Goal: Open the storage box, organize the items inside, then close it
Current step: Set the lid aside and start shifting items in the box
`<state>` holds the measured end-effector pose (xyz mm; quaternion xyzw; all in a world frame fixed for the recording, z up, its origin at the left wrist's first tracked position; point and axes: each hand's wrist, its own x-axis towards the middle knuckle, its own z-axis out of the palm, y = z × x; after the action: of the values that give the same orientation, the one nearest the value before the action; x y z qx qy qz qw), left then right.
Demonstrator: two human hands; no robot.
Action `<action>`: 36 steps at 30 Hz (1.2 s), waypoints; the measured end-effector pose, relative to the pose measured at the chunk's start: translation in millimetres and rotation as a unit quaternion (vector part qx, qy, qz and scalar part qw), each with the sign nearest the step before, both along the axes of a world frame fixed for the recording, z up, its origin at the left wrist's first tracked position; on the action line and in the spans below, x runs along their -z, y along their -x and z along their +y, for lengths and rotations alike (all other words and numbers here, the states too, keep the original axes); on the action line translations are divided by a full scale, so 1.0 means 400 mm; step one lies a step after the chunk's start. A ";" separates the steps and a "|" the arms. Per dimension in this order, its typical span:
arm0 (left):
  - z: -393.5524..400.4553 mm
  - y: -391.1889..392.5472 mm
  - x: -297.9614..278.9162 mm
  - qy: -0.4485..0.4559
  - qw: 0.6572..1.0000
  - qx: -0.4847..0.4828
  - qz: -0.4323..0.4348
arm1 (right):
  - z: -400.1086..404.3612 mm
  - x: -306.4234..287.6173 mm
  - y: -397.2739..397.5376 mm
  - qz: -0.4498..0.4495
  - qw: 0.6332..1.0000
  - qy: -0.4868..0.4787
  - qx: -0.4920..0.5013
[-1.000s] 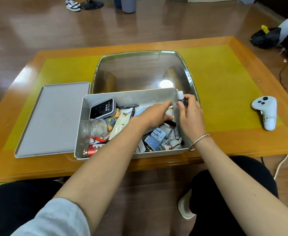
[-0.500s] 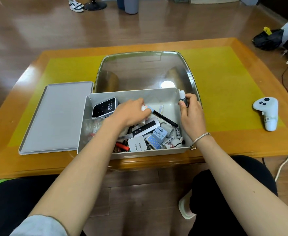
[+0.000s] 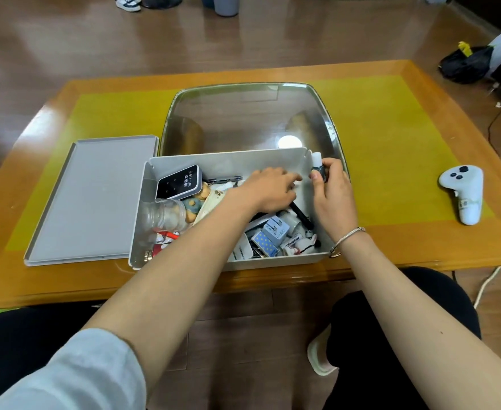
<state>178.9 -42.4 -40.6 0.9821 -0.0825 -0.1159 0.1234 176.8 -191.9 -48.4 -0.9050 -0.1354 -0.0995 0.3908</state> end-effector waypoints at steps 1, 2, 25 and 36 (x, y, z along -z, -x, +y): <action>-0.012 -0.006 0.015 -0.031 0.999 0.013 0.016 | 0.000 -0.001 0.000 -0.003 1.000 -0.001 -0.001; -0.021 -0.009 0.029 -0.067 0.997 0.024 0.035 | 0.000 -0.001 0.001 -0.007 1.000 -0.003 -0.003; 0.071 0.147 -0.055 -0.016 0.994 0.091 -0.050 | 0.006 0.001 -0.001 -0.030 0.999 0.036 0.003; -0.011 0.061 -0.025 -0.072 0.996 0.045 0.027 | 0.000 0.011 -0.013 -0.015 1.000 -0.005 -0.010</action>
<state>154.6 -46.9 -30.5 0.9802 -0.1146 -0.1537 0.0491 182.1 -191.8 -52.9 -0.9001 -0.1497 -0.1099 0.3942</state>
